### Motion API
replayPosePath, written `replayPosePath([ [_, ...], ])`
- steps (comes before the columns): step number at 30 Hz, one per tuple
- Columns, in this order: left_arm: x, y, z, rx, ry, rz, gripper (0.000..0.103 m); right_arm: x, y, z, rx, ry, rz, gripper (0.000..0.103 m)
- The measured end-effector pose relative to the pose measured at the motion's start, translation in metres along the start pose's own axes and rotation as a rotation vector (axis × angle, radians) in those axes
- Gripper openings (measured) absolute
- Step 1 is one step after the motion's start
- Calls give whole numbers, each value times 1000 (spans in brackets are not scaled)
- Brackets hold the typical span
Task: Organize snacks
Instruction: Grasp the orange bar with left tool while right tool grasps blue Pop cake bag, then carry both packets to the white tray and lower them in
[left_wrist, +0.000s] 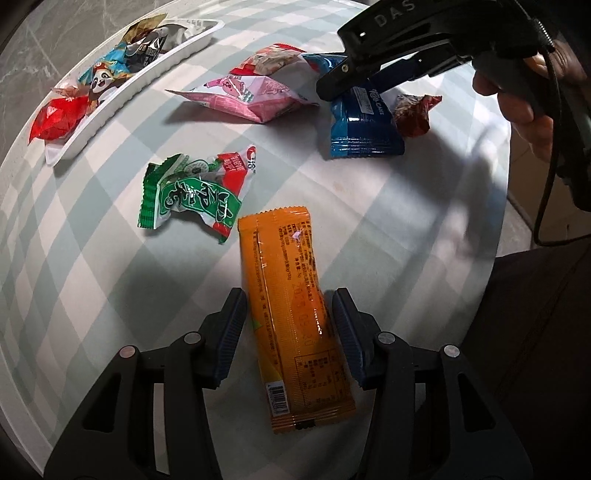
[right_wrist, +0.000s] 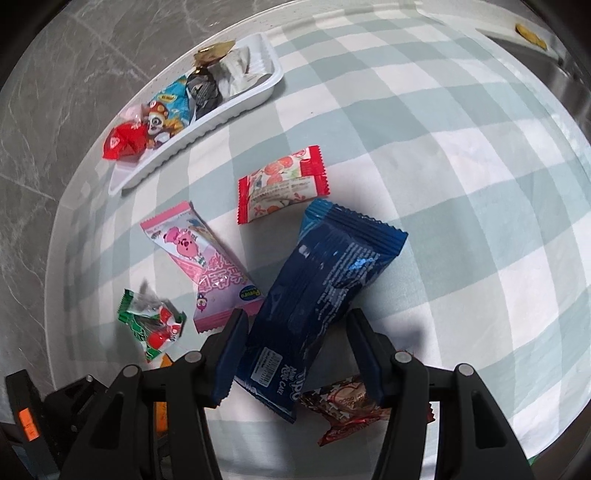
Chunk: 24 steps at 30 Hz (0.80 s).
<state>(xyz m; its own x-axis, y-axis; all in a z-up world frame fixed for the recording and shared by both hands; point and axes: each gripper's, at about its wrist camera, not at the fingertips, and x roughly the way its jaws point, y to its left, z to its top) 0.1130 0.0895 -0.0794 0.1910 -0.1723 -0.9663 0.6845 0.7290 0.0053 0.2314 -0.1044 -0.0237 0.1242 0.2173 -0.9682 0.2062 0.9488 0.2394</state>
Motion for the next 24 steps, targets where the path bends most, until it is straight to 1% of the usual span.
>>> replayPosePath([
  [2, 0, 1, 0, -9, -1, -2, 47, 0, 3, -2, -24, -6, -22, 55],
  [4, 0, 1, 0, -11, -5, -3, 47, 0, 5, -3, -51, -14, -45, 51],
  [6, 0, 1, -1, -15, -10, -5, 46, 1, 5, -3, -77, -18, -59, 39],
  [7, 0, 1, -1, -11, -11, -4, 45, 1, 5, -3, -84, -17, -54, 36],
  [9, -2, 1, -2, -11, -18, -5, 37, 0, 2, -3, -96, -18, -49, 31],
  [10, -2, 3, -2, -21, -22, -9, 36, 0, 1, -3, -96, -18, -42, 31],
  [12, -3, 5, -2, -34, -27, -18, 30, -1, -1, -2, -93, -17, -30, 30],
  [15, -5, 12, -2, -70, -34, -49, 26, -4, -6, -3, -77, -15, -3, 30],
  [19, -7, 19, -3, -105, -40, -96, 25, -11, -10, -5, -66, -19, 18, 30],
  [24, -15, 25, 0, -139, -70, -150, 24, -26, -14, -3, -55, -38, 52, 30],
])
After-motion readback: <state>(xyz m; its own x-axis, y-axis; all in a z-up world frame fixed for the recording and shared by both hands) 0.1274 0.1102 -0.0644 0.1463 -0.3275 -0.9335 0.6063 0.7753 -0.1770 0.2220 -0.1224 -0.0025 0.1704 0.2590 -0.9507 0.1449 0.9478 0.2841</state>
